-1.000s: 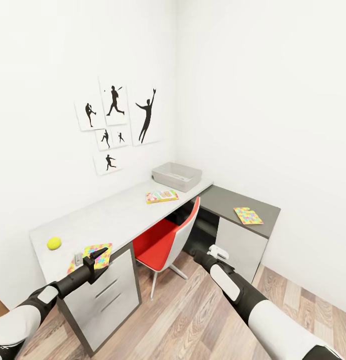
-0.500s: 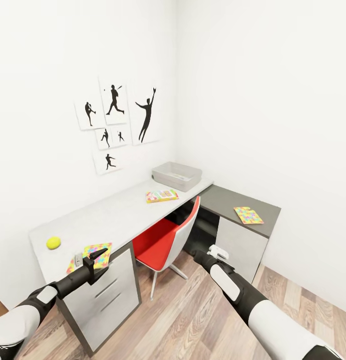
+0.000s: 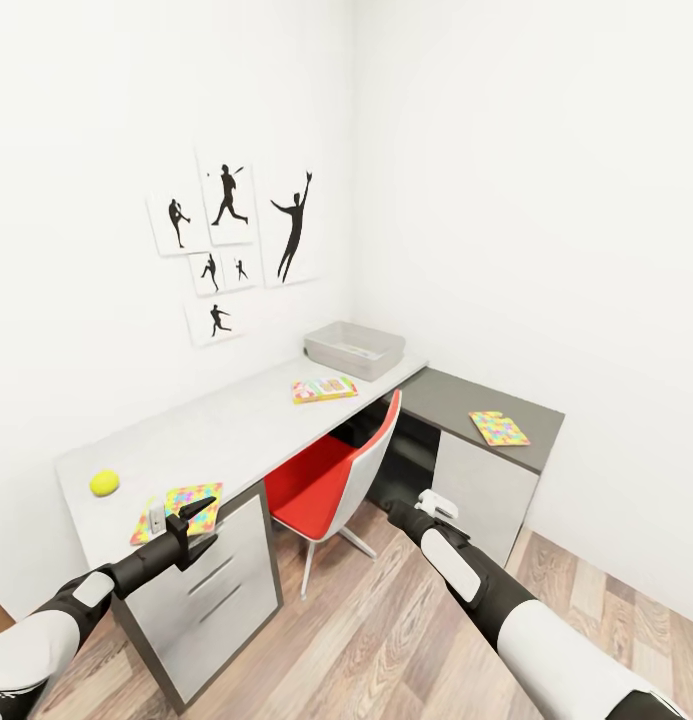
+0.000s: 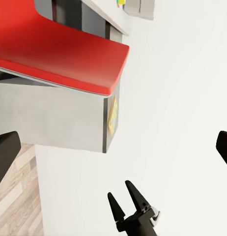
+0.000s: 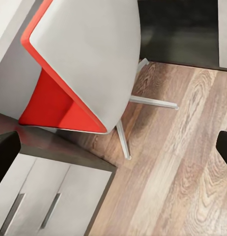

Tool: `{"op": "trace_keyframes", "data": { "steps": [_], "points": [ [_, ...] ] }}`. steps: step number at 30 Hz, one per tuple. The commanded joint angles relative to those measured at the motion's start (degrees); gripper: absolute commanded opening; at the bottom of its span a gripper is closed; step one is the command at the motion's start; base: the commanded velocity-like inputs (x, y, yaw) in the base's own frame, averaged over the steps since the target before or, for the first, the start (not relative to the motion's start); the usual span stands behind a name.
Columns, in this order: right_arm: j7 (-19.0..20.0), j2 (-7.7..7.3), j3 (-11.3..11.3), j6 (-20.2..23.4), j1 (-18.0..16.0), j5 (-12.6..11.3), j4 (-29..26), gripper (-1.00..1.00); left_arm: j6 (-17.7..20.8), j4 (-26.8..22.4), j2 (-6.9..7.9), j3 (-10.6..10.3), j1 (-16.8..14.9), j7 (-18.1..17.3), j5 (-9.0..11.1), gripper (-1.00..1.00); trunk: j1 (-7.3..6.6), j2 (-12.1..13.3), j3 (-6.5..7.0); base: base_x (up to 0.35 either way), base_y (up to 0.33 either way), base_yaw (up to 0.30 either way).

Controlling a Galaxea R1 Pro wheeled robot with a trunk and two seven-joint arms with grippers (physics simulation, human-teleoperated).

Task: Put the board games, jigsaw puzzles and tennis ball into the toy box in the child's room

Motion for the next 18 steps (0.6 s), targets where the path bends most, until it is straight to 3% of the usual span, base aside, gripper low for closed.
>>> {"op": "trace_keyframes", "data": {
  "steps": [1, 18],
  "points": [
    [-0.4, -0.04, 0.2, 0.1, -0.1, -0.3, -0.1, 1.00, 0.4, -0.1, -0.01, 0.5, -0.1, -0.3, -0.6, 1.00, 0.24, -0.5, -0.27, 0.000, 0.000, 0.000],
    [-0.4, -0.04, 0.2, 0.1, -0.1, -0.3, -0.1, 1.00, 0.3, -0.1, 0.02, 0.5, -0.1, -0.2, -0.6, 1.00, 3.97, -7.3, -3.32, 0.000, 0.000, 0.000]
  ]
}}
